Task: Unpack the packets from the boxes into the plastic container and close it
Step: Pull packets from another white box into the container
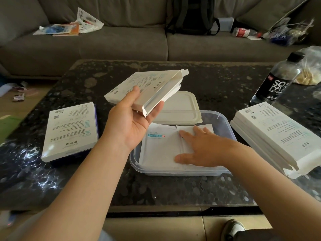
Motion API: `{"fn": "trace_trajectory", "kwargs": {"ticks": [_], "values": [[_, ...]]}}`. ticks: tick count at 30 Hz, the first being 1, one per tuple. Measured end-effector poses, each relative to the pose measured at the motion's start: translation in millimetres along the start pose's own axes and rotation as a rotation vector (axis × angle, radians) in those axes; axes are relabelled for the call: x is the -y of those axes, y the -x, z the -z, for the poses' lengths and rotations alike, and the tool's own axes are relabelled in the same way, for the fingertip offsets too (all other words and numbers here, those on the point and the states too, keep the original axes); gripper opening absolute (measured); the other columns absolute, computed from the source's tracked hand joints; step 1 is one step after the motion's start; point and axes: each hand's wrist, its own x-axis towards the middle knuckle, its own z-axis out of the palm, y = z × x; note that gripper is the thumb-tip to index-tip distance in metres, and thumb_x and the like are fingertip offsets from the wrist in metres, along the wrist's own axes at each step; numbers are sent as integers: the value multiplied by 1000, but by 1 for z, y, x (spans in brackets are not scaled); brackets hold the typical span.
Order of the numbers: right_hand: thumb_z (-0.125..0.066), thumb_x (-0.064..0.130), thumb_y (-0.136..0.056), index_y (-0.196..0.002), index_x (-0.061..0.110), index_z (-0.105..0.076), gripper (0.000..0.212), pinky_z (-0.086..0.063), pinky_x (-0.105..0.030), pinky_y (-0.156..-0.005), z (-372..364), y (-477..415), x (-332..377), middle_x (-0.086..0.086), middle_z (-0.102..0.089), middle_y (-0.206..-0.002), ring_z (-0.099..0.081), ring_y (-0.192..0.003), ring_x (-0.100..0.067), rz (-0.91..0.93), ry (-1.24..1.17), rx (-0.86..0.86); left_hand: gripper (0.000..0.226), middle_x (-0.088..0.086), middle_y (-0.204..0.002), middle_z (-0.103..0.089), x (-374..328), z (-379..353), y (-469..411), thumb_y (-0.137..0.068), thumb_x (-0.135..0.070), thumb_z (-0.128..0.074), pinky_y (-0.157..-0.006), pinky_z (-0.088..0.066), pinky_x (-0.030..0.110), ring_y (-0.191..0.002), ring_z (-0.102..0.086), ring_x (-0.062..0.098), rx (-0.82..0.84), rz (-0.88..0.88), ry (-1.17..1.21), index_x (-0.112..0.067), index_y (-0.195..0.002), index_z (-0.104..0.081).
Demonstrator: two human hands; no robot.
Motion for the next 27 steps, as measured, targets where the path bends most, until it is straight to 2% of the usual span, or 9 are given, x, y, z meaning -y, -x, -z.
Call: {"fn": "trace_trajectory", "kwargs": {"ticks": [4, 6, 8, 10, 12, 14, 17, 20, 27], "values": [[-39, 82, -84, -158, 39, 4, 96, -20, -55, -122, 0, -1, 1, -5, 2, -169, -7, -154, -38, -15, 39, 16, 45, 19, -133, -67, 0, 0, 1, -99, -20, -67, -75, -65, 42, -113, -73, 34, 8, 5, -6, -21, -142, -54], [-46, 78, -85, -156, 36, -18, 87, -33, -53, -117, 5, 3, 5, -5, -24, -163, -31, -146, -34, -9, 20, -54, 44, 19, -132, -67, 0, 0, 1, -99, -20, -67, -74, -65, 42, -112, -74, 34, 9, 7, 2, -20, -141, -54], [-54, 65, -91, -142, 30, -48, 63, -49, -45, -105, 16, 8, 8, 1, -55, -142, -56, -124, -24, 16, -91, -257, 44, 19, -132, -68, 0, -2, 1, -99, -21, -66, -73, -65, 41, -110, -75, 34, 16, 14, 14, -20, -141, -55], [-58, 47, -96, -118, 23, -65, 33, -58, -39, -87, 29, 13, 10, 2, -71, -112, -67, -96, -17, 79, -268, -592, 43, 18, -131, -69, 0, -2, 1, -99, -22, -66, -72, -65, 40, -110, -75, 32, 21, 13, -4, -21, -141, -56], [-62, 33, -97, -105, 18, -69, 18, -59, -30, -73, 41, 20, 11, 5, -70, -87, -67, -76, -10, 162, -472, -880, 42, 17, -130, -70, 1, -2, 2, -100, -24, -65, -71, -65, 39, -111, -75, 31, 27, 9, -27, -21, -141, -57], [-64, 27, -97, -115, 20, -69, 20, -57, -21, -70, 46, 27, 15, 9, -66, -81, -65, -73, -6, 250, -563, -986, 41, 17, -128, -72, 2, -2, 3, -101, -24, -65, -71, -65, 39, -111, -75, 31, 31, 19, -29, -19, -141, -59], [-63, 25, -97, -131, 24, -64, 35, -61, -27, -72, 41, 25, 18, 13, -66, -82, -68, -72, -8, 374, -495, -981, 40, 17, -127, -72, 4, -4, 4, -102, -26, -63, -71, -65, 38, -112, -75, 31, 38, 37, -48, -18, -141, -59], [-63, 28, -97, -141, 29, -55, 44, -62, -31, -70, 35, 19, 21, 9, -73, -92, -70, -74, -11, 401, -396, -914, 41, 17, -130, -71, 6, -6, 6, -104, -29, -60, -72, -65, 36, -112, -74, 31, 62, 51, -111, -18, -142, -58], [-56, 34, -100, -142, 28, -47, 44, -60, -30, -63, 35, 17, 23, 3, -70, -125, -62, -63, -10, 367, -285, -796, 39, 14, -124, -74, 4, -4, 5, -103, -26, -62, -76, -65, 39, -109, -75, 29, 75, 63, -223, -20, -142, -59]]}}
